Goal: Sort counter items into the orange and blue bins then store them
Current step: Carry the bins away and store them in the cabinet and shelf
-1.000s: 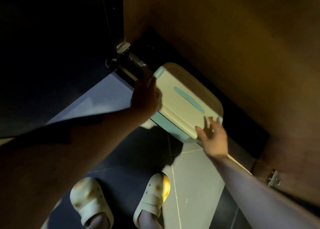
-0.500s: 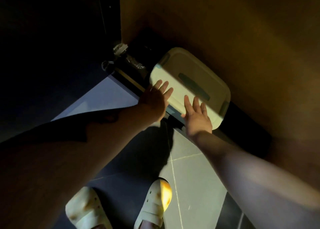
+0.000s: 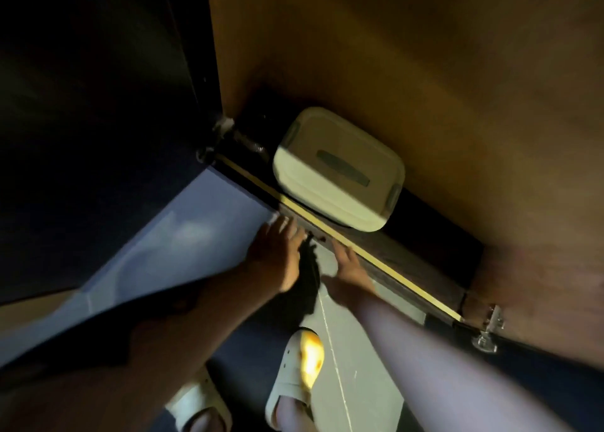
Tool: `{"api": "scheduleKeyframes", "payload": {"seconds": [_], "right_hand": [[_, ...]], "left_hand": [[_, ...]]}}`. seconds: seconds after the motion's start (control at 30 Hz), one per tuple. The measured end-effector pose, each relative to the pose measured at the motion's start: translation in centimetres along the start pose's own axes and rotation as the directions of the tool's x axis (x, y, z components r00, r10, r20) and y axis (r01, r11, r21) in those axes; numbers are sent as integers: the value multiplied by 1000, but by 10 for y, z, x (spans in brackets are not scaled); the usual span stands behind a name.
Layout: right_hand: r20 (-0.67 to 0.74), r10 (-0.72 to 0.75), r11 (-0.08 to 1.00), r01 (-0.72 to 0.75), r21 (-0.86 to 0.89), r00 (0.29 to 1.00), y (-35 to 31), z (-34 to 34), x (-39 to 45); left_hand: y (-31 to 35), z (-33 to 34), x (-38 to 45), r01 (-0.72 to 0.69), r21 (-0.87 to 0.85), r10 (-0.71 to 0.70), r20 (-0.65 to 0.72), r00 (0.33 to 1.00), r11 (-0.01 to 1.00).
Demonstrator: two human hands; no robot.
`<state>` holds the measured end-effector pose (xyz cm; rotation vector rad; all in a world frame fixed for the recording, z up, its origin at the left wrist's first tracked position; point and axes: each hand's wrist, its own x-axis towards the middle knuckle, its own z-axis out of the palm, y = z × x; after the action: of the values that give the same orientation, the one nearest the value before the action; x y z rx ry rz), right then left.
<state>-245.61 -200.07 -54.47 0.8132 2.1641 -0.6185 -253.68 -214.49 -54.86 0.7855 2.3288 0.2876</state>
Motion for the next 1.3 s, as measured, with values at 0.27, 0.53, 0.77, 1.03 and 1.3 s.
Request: {"api": "scheduleKeyframes", "payload": {"seconds": [0.27,0.53,0.77,1.03,1.3], "right_hand": [[-296,5,993,29,112,955,17,-130,-179],[-541,-137,987,163,0,830,10,-256,-354],[-805,22,966,196,171,593,91,-305,-452],[-891,348,908,132,398,291,238,-387,-479],[-659,459,886,-261,382,596,300,-437,-426]], "left_hand": [[96,-166,-103,-151,23,152,-48,987,988],[215,-300,-202,-387,163,404,-88,911,908],[310,-339,-240,-561,185,589,-169,791,807],[438,-363,-217,-542,153,561,-298,772,826],[500,-343,-170,-289,67,297,-185,937,955]]}}
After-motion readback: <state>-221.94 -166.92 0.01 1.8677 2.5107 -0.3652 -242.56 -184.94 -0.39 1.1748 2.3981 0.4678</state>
